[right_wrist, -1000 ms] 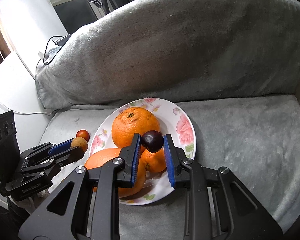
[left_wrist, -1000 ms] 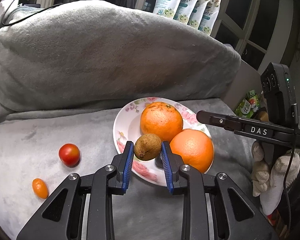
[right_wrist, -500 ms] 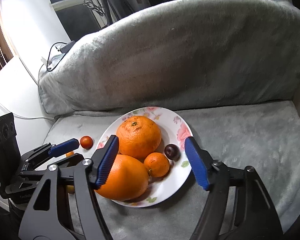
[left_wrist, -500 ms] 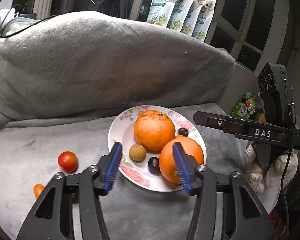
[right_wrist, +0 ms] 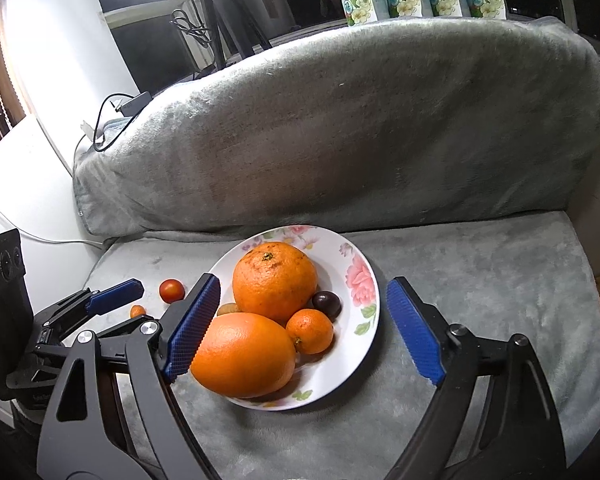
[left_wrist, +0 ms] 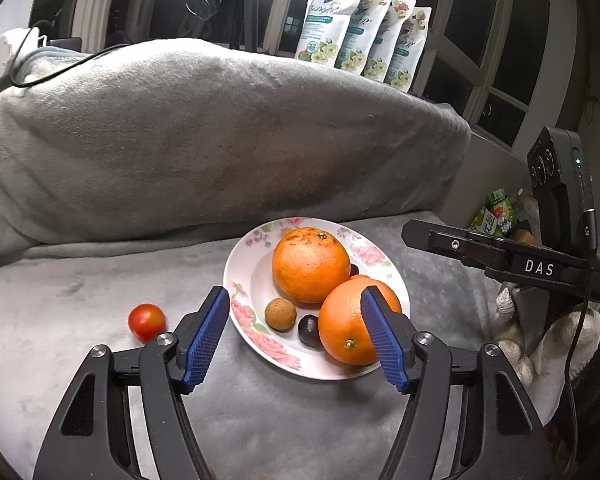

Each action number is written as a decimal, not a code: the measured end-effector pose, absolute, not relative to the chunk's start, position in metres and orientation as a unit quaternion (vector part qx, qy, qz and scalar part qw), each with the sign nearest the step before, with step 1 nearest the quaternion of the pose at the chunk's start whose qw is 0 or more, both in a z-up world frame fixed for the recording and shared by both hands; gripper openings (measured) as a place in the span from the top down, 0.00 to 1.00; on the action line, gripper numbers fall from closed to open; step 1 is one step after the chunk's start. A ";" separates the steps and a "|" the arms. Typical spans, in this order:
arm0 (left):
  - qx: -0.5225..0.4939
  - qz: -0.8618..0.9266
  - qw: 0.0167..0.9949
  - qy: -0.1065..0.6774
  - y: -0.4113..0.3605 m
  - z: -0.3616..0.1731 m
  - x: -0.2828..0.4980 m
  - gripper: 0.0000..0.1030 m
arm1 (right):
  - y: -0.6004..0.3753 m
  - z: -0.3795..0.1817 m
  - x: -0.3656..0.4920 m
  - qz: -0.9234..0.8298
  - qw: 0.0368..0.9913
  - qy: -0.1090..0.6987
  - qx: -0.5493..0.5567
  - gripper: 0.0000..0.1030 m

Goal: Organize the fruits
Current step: 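Move both tools back from the plate toward the remaining loose fruits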

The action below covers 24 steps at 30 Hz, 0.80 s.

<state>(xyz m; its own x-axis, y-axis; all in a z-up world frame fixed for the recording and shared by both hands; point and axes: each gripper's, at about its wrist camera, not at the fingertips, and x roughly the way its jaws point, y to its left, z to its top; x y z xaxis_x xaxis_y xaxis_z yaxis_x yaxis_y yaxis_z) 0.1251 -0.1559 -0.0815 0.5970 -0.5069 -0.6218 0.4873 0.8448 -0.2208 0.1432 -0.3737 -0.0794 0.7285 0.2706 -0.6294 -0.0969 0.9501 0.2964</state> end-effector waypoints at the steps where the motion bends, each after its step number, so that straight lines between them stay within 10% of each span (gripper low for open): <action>1: -0.014 -0.278 0.894 0.352 -0.156 -0.081 0.125 0.34 | -0.374 -0.079 0.142 0.099 0.922 0.354 0.123 0.15; 24: -0.008 -0.259 0.912 0.318 -0.134 -0.060 0.100 0.34 | -0.353 -0.060 0.115 0.097 0.935 0.326 0.102 0.15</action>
